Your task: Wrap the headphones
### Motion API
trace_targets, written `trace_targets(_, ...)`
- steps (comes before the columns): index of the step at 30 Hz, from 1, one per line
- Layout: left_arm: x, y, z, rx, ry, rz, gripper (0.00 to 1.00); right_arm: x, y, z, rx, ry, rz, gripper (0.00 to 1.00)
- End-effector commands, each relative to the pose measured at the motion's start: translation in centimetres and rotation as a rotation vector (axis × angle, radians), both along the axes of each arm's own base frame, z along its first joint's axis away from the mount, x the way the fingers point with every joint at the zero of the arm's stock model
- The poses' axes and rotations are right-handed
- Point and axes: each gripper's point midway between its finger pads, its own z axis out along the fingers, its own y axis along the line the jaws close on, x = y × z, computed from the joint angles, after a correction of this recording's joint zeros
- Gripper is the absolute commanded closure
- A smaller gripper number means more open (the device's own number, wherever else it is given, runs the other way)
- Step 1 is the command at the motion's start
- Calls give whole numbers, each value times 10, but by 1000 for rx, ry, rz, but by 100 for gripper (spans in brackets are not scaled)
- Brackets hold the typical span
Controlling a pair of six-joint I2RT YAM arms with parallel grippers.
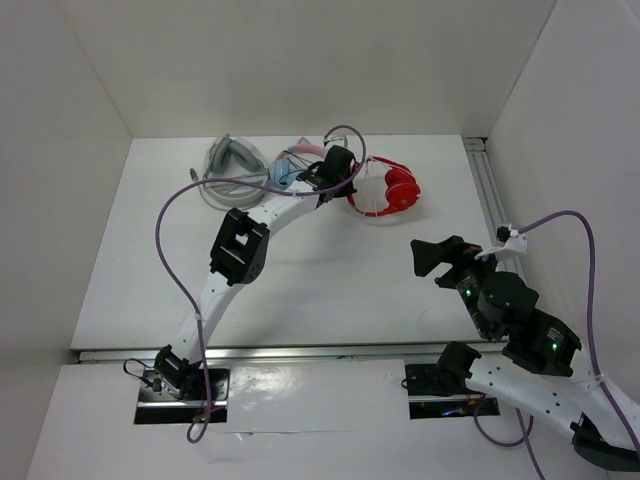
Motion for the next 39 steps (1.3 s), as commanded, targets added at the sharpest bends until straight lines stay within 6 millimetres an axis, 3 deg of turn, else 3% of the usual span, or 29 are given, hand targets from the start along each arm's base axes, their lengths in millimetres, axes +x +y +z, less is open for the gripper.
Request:
trace_targets(1,15,-14,24,-127,-38,8,99,1,5,-7,-24,16,21,0)
trace_targets(4,24,-7,22,-148,-41,22,89,1,5,-7,-24,16,21,0)
trace_targets(7,27,-12,25,-173,-53,17,73,-1,5,-5,-14,11,30,0)
trace_targets(11,31,-17,16,-181,-56,8,59,-2,7,-6,-13,12,39,0)
trace_targets(14,33,-18,16,-188,-68,8,51,-2,6,-8,-13,12,39,0)
trace_targets(21,31,-14,11,-216,-42,17,43,-2,6,-8,-13,12,39,0)
trace_targets(26,30,-7,12,-215,-28,32,16,-4,9,-10,-11,14,59,0)
trace_targets(27,30,-7,12,-215,-28,32,15,-5,7,-9,-4,9,59,0)
trace_targets(28,30,-11,22,-239,-42,11,11,-5,7,-9,-4,9,59,0)
trace_targets(29,29,-10,18,-228,-42,6,7,-5,7,-9,-4,9,59,0)
trace_targets(30,30,-11,31,-244,-67,3,4,-5,7,-9,-4,9,59,0)
trace_targets(31,26,-14,29,-256,-62,-19,1,-5,7,-9,-4,9,59,0)
trace_targets(32,23,-12,29,-252,-56,-19,1,-5,7,-9,-4,9,59,0)
trace_targets(35,19,-7,53,-270,-92,-15,1,-5,8,-7,3,3,59,0)
trace_targets(36,11,-7,48,-254,-79,-10,1,-5,8,-7,3,3,59,0)
trace_targets(39,-7,2,66,-234,-88,-2,1,-5,9,-7,4,4,68,0)
